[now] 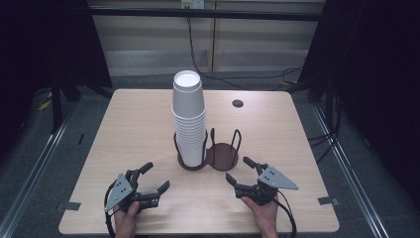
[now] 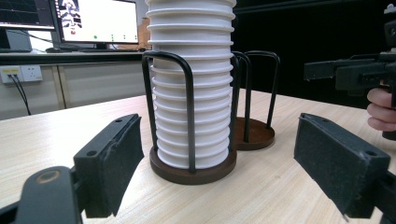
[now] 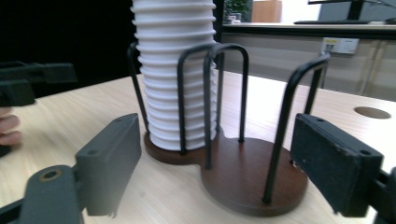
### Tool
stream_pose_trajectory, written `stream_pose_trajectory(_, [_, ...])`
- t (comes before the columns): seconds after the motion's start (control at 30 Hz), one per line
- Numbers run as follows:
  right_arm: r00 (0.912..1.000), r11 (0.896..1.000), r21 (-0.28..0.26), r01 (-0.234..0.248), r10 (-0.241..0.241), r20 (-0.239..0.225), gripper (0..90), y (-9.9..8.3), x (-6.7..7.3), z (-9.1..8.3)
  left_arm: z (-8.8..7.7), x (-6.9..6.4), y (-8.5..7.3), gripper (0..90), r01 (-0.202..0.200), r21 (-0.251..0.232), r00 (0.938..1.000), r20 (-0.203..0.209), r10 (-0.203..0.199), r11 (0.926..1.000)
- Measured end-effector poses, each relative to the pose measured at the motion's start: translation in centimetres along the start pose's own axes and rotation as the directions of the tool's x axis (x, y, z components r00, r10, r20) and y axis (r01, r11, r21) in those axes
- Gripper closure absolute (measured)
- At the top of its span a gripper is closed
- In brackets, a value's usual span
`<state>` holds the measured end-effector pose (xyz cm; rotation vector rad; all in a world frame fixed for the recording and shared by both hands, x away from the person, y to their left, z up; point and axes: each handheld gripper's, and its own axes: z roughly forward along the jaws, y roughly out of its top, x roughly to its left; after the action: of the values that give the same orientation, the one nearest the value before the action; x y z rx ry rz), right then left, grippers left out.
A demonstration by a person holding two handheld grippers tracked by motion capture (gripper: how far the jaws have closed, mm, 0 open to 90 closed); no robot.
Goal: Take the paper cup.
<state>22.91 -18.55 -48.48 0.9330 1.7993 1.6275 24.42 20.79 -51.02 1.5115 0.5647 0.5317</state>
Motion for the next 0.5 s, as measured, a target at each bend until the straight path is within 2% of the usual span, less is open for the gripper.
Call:
stream_pose_trajectory(0.1, [0.9999,1.000,0.007,-0.001,0.001,-0.014,19.2,0.3,0.0,0.2,0.0,0.0,0.0,15.5,0.000,0.000,1.0000,0.000,0.000,1.0000])
stream_pose_trajectory(0.17, [0.9989,1.000,0.014,-0.021,0.022,-0.042,20.8,0.6,0.1,0.2,0.0,0.0,0.0,15.5,0.000,0.000,1.0000,0.000,0.000,1.0000])
stream_pose_trajectory(0.23, [0.9982,0.999,0.020,-0.029,0.030,-0.051,21.0,0.7,0.1,0.2,0.0,0.0,0.0,15.5,0.000,-0.001,1.0000,0.000,0.000,1.0000])
stream_pose_trajectory(0.37, [0.9973,1.000,0.018,-0.019,0.020,-0.071,23.0,1.4,0.2,0.4,0.0,0.0,0.0,15.5,0.000,-0.001,1.0000,0.000,0.000,1.0000])
stream_pose_trajectory(0.4, [0.9948,0.999,0.034,-0.037,0.040,-0.094,25.6,1.8,0.1,0.4,0.0,0.0,0.0,15.5,0.000,0.000,1.0000,0.003,0.000,1.0000])
stream_pose_trajectory(0.5, [0.9929,0.998,0.036,-0.043,0.047,-0.109,26.0,2.1,0.1,0.6,0.0,0.0,0.0,15.6,0.000,0.000,1.0000,0.004,0.000,1.0000])
